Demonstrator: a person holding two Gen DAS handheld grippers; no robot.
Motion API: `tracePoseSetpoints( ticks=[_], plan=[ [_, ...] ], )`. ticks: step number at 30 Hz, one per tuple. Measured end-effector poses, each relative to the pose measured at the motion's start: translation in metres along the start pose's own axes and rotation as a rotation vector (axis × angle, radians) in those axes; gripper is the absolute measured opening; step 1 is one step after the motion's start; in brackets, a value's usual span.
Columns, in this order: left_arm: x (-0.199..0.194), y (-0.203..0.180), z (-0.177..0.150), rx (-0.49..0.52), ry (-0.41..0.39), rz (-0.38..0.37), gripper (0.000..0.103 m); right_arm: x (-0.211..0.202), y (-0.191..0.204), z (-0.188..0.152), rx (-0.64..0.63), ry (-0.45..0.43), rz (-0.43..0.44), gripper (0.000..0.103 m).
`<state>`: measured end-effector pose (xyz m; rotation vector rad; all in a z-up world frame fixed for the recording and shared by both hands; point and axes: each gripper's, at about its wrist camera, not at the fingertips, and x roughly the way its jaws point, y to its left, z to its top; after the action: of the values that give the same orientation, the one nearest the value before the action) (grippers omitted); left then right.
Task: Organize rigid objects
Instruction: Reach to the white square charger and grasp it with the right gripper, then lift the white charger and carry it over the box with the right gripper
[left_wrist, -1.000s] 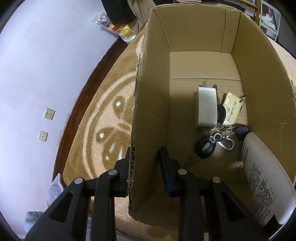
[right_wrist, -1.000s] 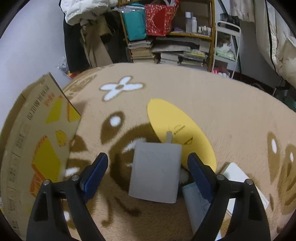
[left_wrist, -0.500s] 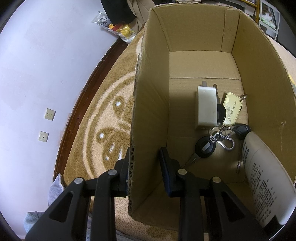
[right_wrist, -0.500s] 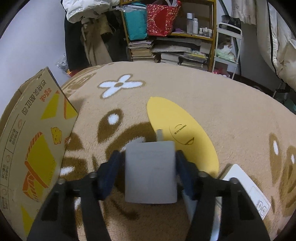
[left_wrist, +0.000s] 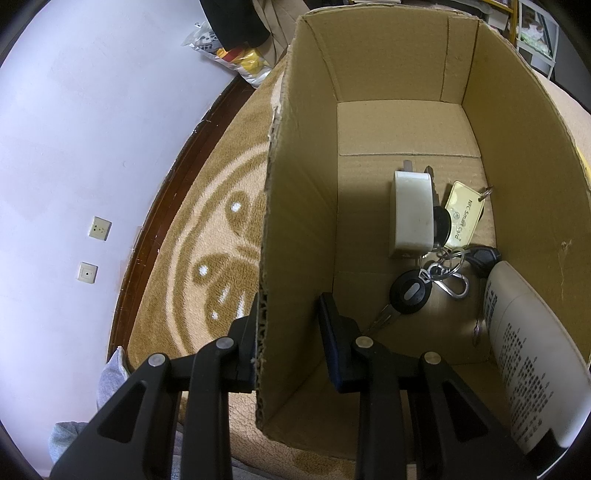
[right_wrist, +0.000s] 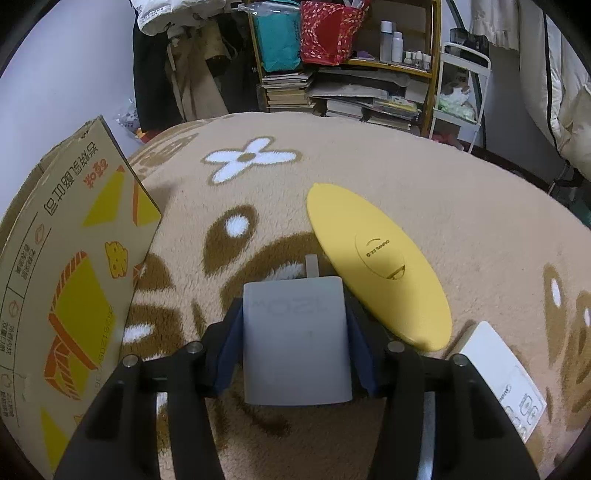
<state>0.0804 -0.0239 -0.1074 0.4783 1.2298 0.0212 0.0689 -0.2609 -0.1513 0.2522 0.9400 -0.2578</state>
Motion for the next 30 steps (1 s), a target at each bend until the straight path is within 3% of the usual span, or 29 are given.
tracePoseSetpoints(
  ticks=[5,11,30],
  plan=[
    [0.000,-0.001,-0.001,0.001,0.000,0.001,0.027,-0.007,0.003,0.003,0.019,-0.002,-0.004,0.056],
    [0.001,0.000,-0.002,0.002,-0.001,0.003,0.027,-0.033,0.015,0.010,0.001,-0.104,0.003,0.055],
    [0.000,-0.001,-0.001,0.002,0.000,0.004,0.027,-0.122,0.068,0.028,-0.053,-0.344,0.210,0.055]
  ],
)
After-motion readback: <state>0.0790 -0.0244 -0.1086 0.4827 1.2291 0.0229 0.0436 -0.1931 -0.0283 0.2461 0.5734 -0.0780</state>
